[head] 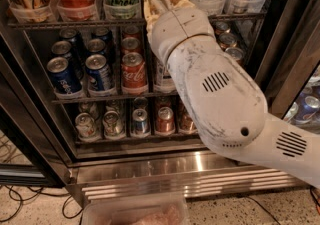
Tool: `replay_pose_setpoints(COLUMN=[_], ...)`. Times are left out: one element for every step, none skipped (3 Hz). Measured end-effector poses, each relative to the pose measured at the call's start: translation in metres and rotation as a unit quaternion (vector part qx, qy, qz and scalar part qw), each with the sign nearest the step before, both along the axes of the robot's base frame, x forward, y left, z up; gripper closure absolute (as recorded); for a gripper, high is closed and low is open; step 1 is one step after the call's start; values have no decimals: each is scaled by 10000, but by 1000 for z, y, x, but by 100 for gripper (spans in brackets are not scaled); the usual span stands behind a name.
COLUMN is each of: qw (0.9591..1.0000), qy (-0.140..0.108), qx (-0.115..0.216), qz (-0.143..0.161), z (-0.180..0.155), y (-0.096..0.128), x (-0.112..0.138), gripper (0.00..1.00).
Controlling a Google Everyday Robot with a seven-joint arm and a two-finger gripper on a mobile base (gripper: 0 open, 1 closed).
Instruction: Pick water bottle from top shelf of fridge
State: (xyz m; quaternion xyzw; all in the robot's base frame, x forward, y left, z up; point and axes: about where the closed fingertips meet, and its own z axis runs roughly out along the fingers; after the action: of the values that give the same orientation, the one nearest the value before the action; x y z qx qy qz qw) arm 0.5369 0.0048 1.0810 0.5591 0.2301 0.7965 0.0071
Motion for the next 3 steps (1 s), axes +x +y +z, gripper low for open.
replay_pose_setpoints(qw=[9999, 9996, 9992], qy=[-67, -109, -110], qx=[-38, -63, -73], qz=[-128, -245, -369], z=[3, 5, 6], y=[-2, -5, -8], x=[2, 4, 4], gripper=[85, 79, 73])
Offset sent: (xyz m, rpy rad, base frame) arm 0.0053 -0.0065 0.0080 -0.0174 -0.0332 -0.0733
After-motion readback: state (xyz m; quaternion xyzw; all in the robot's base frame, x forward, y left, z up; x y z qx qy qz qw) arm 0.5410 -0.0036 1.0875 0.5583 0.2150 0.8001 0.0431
